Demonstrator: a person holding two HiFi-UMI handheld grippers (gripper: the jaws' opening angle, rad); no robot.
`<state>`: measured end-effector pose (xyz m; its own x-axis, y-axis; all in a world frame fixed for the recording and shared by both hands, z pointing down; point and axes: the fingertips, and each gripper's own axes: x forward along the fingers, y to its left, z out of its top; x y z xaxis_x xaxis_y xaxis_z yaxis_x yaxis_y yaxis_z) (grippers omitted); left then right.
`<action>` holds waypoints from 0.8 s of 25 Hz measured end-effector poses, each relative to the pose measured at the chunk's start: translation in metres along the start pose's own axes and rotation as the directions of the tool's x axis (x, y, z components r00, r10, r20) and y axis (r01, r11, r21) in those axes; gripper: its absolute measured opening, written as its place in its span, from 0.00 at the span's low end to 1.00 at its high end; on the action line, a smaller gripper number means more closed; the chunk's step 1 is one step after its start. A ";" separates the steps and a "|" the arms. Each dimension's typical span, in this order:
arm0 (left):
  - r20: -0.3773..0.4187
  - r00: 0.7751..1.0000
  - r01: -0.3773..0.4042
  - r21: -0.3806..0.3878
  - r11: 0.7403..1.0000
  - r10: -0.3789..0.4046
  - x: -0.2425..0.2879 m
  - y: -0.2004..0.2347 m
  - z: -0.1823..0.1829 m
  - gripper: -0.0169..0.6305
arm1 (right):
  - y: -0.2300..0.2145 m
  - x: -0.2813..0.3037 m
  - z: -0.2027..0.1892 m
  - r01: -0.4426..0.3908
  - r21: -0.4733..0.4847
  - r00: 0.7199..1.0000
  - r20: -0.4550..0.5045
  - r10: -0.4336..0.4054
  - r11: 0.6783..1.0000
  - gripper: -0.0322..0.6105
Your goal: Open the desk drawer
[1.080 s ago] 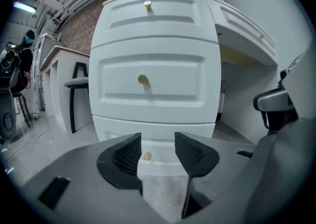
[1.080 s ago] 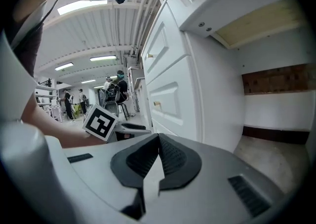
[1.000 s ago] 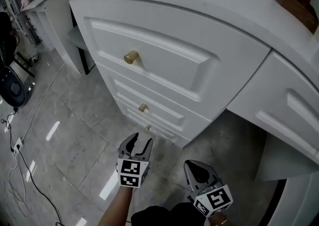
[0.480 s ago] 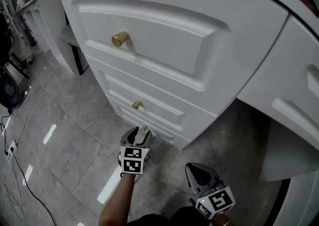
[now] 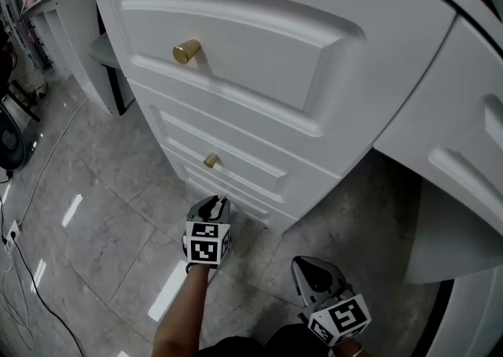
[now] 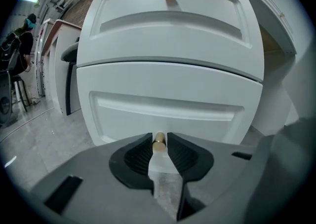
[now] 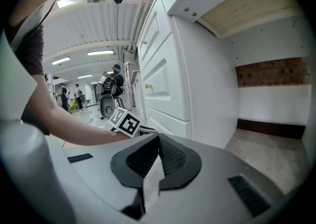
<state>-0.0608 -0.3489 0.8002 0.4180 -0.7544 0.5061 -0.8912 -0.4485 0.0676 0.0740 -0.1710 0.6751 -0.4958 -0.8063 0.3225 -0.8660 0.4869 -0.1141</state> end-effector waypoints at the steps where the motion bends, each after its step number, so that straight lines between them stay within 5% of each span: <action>1: -0.006 1.000 0.004 0.000 1.000 -0.004 0.001 0.000 -0.002 0.18 | 0.000 -0.001 0.000 0.002 0.001 1.000 -0.001 -0.002 1.000 0.06; 20: -0.060 0.998 -0.014 -0.018 1.000 0.013 -0.031 0.004 -0.024 0.15 | 0.015 -0.009 0.030 -0.014 -0.044 0.999 0.042 0.016 0.999 0.06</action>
<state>-0.0821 -0.3157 0.8049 0.3948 -0.7304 0.5573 -0.9002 -0.4289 0.0757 0.0640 -0.1662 0.6424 -0.5116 -0.8119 0.2814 -0.8553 0.5123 -0.0768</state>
